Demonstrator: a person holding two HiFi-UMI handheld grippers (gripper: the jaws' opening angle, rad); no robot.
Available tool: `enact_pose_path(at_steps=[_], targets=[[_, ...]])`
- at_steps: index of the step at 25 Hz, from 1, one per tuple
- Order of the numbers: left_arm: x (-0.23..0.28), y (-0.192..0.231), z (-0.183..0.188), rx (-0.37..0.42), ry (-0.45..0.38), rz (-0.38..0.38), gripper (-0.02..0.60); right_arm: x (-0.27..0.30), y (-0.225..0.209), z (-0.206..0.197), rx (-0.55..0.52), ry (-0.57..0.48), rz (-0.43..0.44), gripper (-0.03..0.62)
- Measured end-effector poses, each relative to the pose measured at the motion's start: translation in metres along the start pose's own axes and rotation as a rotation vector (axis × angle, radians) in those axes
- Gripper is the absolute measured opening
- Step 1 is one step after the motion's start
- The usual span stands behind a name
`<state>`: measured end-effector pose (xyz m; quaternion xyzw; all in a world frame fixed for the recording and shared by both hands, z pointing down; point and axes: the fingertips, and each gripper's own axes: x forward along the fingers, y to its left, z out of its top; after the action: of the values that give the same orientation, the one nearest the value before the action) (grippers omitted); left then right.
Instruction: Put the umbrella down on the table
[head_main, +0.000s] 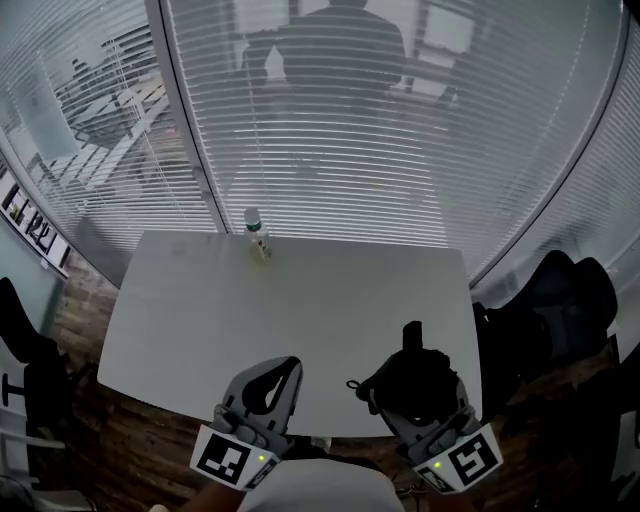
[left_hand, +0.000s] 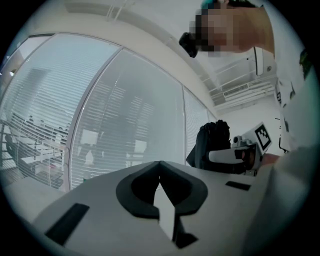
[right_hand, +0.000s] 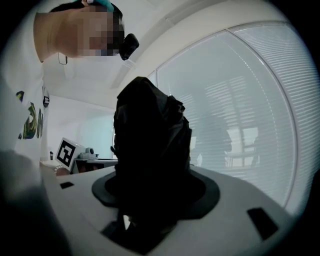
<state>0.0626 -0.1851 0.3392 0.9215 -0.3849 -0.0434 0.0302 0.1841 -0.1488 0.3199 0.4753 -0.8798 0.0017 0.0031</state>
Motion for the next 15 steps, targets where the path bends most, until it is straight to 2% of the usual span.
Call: enact_pose_path(at_steps=[6, 15], targets=[[0.018, 0.017, -0.002, -0.003, -0.011, -0.005, 0.012, 0.02, -0.013, -0.006, 0.003, 0.013, -0.009, 0.256], [0.018, 0.059, 0.002, -0.017, 0.007, -0.031, 0.011, 0.061, -0.007, -0.004, -0.022, 0.033, -0.032, 0.256]])
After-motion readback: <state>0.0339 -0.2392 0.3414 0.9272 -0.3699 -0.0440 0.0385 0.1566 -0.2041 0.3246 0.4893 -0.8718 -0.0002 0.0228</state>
